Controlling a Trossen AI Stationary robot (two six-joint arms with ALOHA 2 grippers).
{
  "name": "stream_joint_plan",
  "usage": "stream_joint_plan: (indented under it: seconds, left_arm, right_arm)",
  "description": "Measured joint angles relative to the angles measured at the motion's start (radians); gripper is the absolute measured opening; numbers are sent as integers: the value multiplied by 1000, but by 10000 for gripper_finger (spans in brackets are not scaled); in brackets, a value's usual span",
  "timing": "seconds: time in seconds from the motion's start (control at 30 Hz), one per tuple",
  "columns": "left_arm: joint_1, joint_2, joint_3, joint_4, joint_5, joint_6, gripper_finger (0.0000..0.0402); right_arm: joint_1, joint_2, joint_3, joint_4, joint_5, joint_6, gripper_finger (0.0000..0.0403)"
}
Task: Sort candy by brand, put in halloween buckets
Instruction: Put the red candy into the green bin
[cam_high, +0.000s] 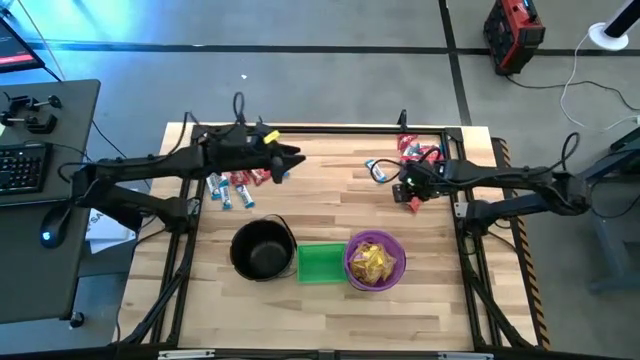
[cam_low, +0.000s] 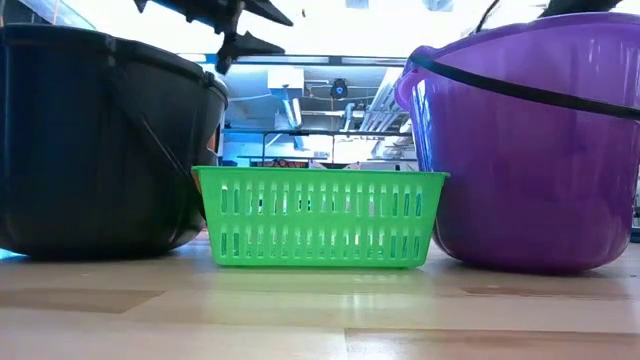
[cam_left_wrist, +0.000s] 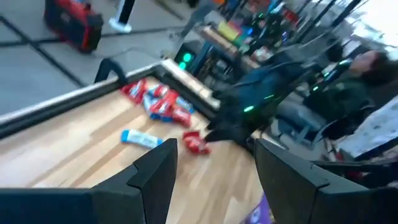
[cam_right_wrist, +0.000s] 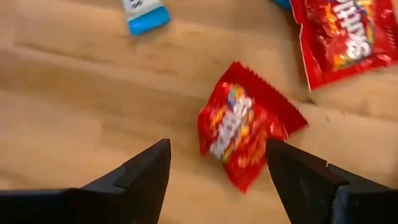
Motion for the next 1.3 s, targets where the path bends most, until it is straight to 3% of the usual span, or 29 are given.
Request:
stream_joint_plan:
  seconds: [0.13,0.3,0.57,0.7,0.97,1.13,1.3]
  left_arm:
    - [-10,-39,0,27,-46,18,205]
    - [12,-45,0,45,-101,27,205]
    - [28,-94,-1,75,19,19,204]
    - [28,-175,-1,108,52,51,204]
    - [28,-382,-1,66,44,163,204]
    - [28,-449,-1,-20,-17,205,204]
    - [28,-455,-1,-101,-49,211,204]
  right_arm:
    - [-56,46,-31,102,-7,-34,256]
    - [-68,155,-6,106,-15,-77,256]
    - [-34,279,22,74,-29,-49,252]
    - [-18,325,27,62,6,-43,206]
    - [45,268,101,-11,-1,-10,20]
    - [142,198,289,53,19,-31,36]
    - [269,205,468,281,-42,-132,18]
